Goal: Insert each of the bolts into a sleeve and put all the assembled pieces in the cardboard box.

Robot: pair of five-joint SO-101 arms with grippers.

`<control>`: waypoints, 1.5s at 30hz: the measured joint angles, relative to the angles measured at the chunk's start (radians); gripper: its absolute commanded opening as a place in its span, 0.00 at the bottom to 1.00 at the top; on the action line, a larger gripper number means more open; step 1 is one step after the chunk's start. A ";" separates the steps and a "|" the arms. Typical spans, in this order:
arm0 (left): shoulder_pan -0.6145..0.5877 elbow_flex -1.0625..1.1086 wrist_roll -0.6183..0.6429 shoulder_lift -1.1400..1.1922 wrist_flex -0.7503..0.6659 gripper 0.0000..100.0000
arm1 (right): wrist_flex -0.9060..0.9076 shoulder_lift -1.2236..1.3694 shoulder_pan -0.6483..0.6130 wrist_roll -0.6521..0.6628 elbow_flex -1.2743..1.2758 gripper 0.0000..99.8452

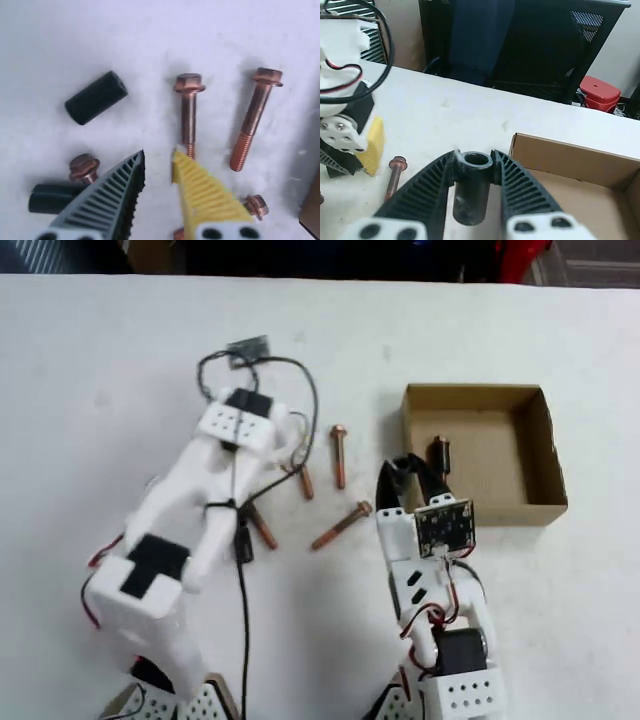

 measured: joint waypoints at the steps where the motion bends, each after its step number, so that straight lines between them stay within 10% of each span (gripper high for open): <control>1: 0.014 -0.018 0.005 0.020 0.000 0.32 | 0.000 0.000 0.000 0.000 0.000 0.03; 45: -0.026 -0.252 0.143 0.359 -0.071 0.32 | 0.000 0.000 0.003 0.000 0.000 0.03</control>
